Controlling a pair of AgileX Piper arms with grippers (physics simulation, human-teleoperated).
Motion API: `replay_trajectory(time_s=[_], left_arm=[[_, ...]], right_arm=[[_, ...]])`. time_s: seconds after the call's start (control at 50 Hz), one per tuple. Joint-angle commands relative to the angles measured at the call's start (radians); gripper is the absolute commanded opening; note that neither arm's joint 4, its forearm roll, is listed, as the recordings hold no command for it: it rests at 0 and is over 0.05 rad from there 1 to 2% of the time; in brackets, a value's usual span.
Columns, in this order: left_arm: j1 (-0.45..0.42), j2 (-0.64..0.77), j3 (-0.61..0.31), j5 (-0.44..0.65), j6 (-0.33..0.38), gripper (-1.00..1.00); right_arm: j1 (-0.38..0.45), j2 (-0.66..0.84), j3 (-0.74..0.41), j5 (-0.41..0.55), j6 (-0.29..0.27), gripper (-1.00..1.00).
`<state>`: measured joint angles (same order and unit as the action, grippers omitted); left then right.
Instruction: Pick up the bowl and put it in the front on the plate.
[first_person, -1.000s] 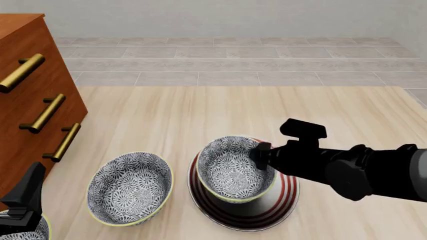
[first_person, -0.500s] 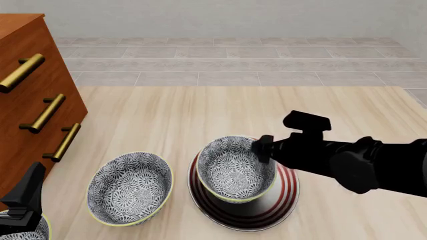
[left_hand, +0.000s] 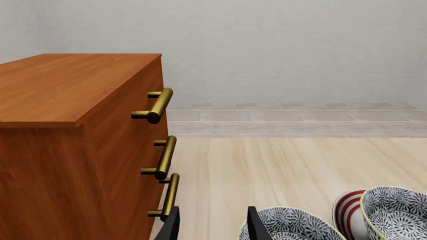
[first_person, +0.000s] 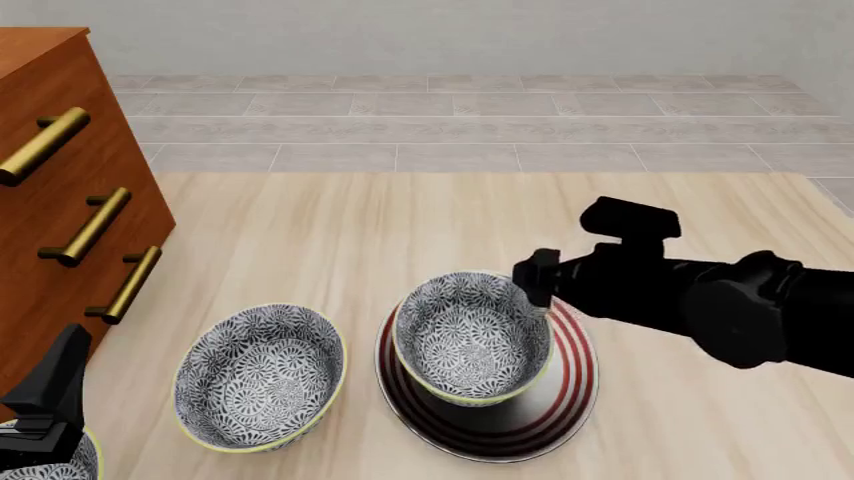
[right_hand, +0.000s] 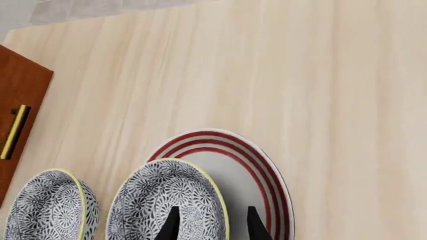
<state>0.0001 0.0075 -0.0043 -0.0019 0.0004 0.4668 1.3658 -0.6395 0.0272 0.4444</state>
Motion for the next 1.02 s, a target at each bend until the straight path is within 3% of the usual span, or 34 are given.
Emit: replay_trajectory(time_s=[0.02, 0.42, 1.02], left_arm=[[0.0, 0.0, 0.0, 0.0, 0.0, 1.0], [0.0, 0.0, 0.0, 0.0, 0.0, 1.0], [0.0, 0.0, 0.0, 0.0, 0.0, 1.0]], right_arm=[[-0.015, -0.026, -0.021, 0.027, -0.022, 1.0], [-0.06, -0.093, -0.051, 0.048, -0.052, 1.0], [-0.147, -0.195, -0.046, 0.03, -0.025, 1.0]])
